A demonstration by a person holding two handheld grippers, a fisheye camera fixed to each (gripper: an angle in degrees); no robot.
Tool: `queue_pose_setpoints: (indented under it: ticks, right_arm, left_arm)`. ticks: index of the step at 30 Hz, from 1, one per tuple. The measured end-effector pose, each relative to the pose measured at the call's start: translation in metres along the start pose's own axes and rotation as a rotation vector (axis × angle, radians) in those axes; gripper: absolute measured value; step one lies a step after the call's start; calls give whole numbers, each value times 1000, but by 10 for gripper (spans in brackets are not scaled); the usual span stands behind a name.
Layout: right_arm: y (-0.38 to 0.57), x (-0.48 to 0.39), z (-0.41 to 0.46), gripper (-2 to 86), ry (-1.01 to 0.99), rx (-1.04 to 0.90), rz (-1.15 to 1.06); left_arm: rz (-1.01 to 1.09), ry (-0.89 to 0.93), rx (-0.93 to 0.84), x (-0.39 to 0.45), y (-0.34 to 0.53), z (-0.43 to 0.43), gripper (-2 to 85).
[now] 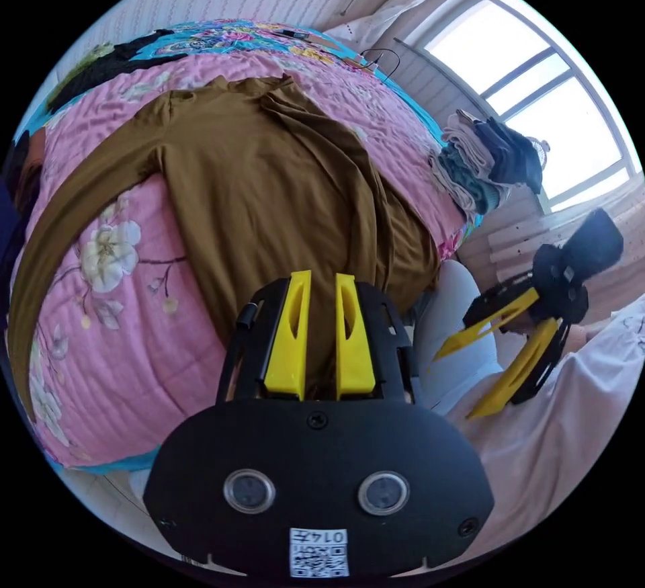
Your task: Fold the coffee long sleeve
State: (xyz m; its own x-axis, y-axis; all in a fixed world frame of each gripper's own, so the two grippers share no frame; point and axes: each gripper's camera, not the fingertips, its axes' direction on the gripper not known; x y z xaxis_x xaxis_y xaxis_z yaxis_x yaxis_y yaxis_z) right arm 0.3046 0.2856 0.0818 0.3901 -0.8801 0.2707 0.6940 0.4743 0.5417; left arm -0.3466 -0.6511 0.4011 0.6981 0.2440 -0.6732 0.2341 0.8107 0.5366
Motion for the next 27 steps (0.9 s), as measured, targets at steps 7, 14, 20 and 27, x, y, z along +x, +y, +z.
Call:
queue_pose_setpoints:
  ticks: [7, 14, 20, 27]
  right_arm:
    - [15, 150, -61, 100, 355, 263, 315]
    - [-13, 227, -32, 94, 304, 239, 356]
    - [-18, 238, -39, 113, 229, 239, 232]
    - [-36, 230, -60, 137, 297, 278, 68]
  left_arm:
    - [79, -61, 179, -20, -107, -35, 48]
    - [26, -180, 154, -40, -222, 19, 82]
    - [-34, -174, -27, -57, -258, 73, 80]
    - [-4, -227, -22, -65, -241, 44, 71]
